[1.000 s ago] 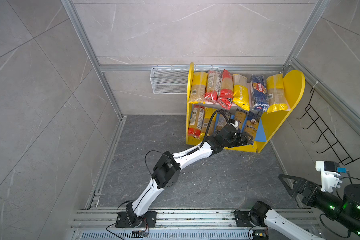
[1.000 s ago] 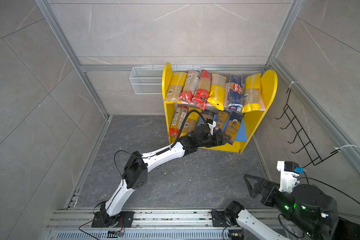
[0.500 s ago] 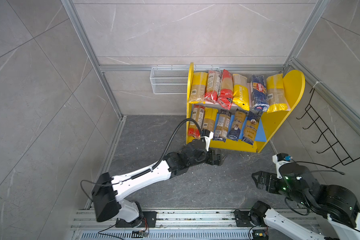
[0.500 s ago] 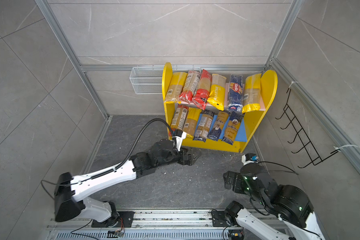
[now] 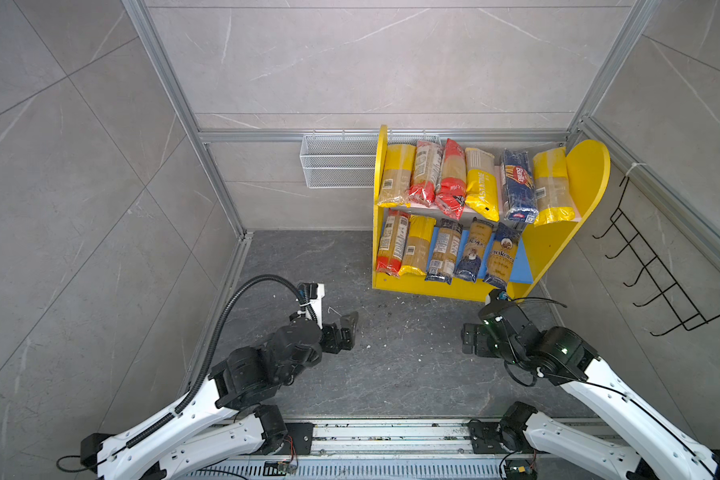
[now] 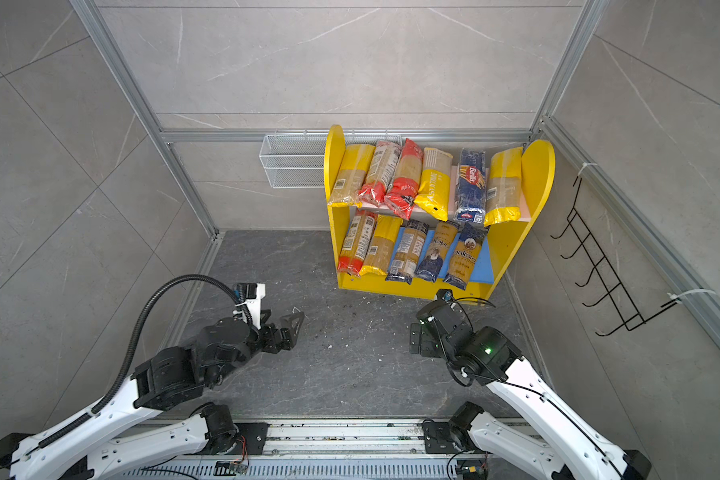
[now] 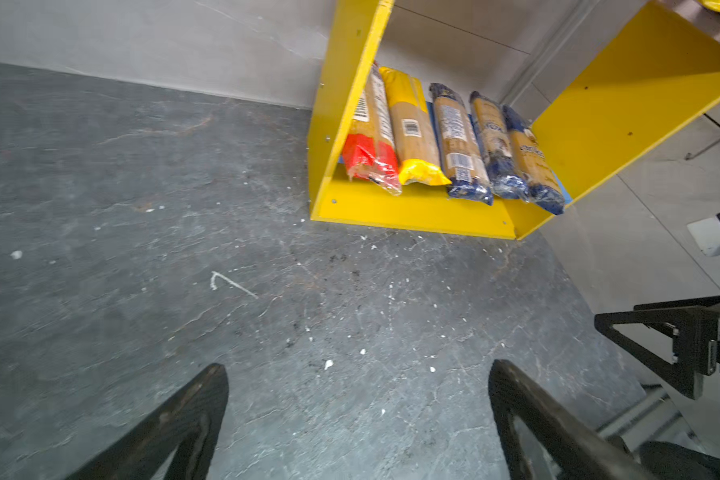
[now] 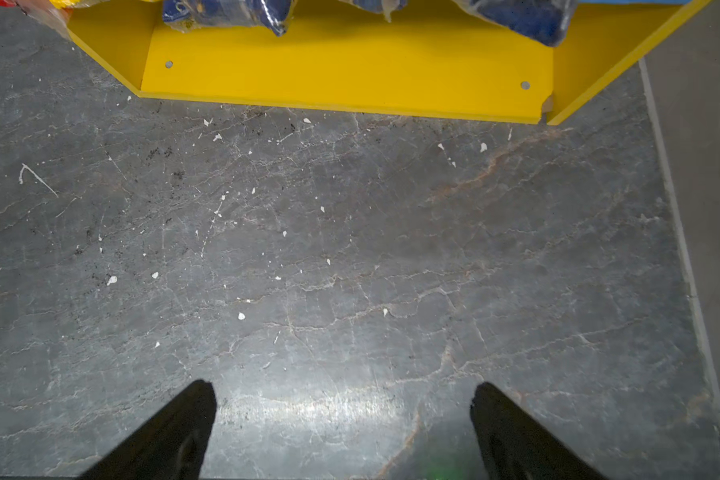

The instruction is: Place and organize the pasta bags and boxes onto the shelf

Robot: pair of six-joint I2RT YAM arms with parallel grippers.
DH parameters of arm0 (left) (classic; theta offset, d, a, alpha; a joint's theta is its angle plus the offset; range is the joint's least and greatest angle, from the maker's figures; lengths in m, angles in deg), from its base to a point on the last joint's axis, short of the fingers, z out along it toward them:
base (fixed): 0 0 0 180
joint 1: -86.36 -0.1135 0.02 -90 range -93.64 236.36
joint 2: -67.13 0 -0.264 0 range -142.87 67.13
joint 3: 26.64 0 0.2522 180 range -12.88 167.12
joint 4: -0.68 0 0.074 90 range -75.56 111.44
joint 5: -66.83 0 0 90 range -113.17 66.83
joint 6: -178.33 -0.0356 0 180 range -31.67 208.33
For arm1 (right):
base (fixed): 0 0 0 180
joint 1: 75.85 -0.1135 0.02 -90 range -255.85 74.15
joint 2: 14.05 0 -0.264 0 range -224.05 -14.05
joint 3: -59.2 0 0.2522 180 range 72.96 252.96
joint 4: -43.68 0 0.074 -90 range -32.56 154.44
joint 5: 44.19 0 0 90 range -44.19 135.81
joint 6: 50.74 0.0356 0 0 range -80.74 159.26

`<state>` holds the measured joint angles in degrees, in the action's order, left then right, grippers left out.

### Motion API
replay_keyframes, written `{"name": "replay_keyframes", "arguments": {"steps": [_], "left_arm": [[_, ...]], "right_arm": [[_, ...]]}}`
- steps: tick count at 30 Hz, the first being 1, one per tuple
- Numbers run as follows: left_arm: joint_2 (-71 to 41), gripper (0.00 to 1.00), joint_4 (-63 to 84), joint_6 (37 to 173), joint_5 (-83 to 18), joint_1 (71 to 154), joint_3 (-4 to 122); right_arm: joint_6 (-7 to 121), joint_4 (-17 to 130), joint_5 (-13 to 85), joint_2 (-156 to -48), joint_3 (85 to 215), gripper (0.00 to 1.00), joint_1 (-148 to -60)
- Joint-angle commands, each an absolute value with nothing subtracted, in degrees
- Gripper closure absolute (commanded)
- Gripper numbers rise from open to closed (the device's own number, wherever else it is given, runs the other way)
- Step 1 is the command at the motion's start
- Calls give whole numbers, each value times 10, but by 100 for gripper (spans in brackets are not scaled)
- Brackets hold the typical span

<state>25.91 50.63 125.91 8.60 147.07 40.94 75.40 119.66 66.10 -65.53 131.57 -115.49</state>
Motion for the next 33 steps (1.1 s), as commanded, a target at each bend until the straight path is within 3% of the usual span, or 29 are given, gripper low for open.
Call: {"name": "replay_keyframes", "arguments": {"steps": [1,10,21,26,33], "left_arm": [[292,0,579,1296,158,1469,406],[334,0,650,1342,221,1469,406],[279,0,617,1278,246,1447,411],[214,0,573,1205,106,1297,424],[160,0,430,1156,-93,1072,357]], "right_arm": [[725,1121,654,-692,1311,0,-1156],[691,1017,593,-821,1343,0,-1152],[656,905,476,-921,1383,0,-1116],[630,884,429,-949,1382,0,-1097],[596,829,482,-853,1290,0,-1094]]}}
